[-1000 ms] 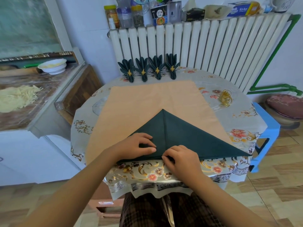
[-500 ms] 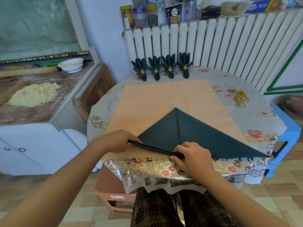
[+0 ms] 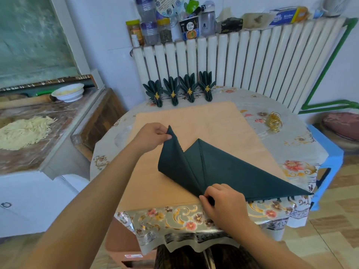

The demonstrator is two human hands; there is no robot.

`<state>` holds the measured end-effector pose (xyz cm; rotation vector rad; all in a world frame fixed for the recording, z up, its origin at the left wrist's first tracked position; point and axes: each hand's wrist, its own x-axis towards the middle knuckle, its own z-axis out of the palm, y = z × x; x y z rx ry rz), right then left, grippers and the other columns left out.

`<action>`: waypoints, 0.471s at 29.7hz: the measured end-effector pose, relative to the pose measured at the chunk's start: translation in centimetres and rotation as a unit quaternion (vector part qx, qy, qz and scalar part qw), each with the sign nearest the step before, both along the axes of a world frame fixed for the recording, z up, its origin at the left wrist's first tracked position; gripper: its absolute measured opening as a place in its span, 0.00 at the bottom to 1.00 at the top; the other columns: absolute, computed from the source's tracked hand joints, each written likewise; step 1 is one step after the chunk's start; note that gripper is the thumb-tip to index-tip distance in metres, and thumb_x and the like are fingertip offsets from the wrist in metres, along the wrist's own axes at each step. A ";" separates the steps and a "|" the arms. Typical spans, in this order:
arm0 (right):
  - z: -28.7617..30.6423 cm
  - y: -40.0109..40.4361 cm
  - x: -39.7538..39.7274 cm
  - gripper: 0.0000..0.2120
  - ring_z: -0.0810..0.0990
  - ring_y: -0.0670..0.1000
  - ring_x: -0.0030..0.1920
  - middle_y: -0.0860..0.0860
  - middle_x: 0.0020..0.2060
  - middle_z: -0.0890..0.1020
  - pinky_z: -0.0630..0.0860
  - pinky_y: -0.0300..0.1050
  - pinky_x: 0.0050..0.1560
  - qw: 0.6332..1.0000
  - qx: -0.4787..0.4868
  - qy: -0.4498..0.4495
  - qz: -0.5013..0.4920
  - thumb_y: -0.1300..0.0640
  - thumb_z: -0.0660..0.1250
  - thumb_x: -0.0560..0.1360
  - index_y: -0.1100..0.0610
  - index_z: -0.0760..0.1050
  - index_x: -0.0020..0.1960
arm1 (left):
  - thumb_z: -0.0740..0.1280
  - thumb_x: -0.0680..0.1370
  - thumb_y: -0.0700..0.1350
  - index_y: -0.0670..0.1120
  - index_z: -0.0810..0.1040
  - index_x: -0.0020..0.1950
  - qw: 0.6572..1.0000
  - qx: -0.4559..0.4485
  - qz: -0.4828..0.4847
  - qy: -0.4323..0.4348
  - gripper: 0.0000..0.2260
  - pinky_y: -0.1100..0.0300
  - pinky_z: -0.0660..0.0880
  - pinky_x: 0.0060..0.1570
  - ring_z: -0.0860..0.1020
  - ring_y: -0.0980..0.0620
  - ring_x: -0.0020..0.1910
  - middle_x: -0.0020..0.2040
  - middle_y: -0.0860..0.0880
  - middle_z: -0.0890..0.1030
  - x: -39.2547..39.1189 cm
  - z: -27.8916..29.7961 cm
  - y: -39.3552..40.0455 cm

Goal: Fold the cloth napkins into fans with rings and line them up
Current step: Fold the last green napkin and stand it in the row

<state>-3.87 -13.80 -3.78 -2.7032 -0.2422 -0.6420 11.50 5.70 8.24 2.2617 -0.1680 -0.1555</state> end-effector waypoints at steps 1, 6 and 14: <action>-0.1 0.0 0.0 0.11 0.70 0.40 0.26 0.40 0.25 0.74 0.55 0.28 0.25 1.000 0.010 -0.004 -0.004 0.47 0.72 0.66 0.47 0.73 0.29 | 0.69 0.77 0.40 0.43 0.77 0.48 1.000 -0.021 0.016 0.002 0.02 0.68 0.72 0.37 0.75 0.56 0.37 0.40 0.51 0.79 0.6 -0.8 -1.2; -0.6 0.1 0.0 0.11 0.70 0.40 0.27 0.41 0.25 0.73 0.62 0.32 0.22 0.999 0.037 -0.030 -0.013 0.46 0.66 0.66 0.48 0.71 0.28 | 0.68 0.78 0.43 0.43 0.81 0.48 0.998 -0.039 0.056 0.015 0.05 0.59 0.73 0.48 0.77 0.50 0.47 0.46 0.48 0.81 3.2 -5.5 -5.6; -1.0 0.0 0.5 0.12 0.68 0.41 0.26 0.42 0.24 0.70 0.56 0.31 0.25 0.997 0.044 -0.049 -0.043 0.47 0.69 0.63 0.49 0.67 0.28 | 0.66 0.79 0.47 0.46 0.81 0.51 0.995 0.020 0.098 0.007 0.07 0.60 0.70 0.48 0.75 0.52 0.48 0.50 0.51 0.81 4.4 -10.5 -8.6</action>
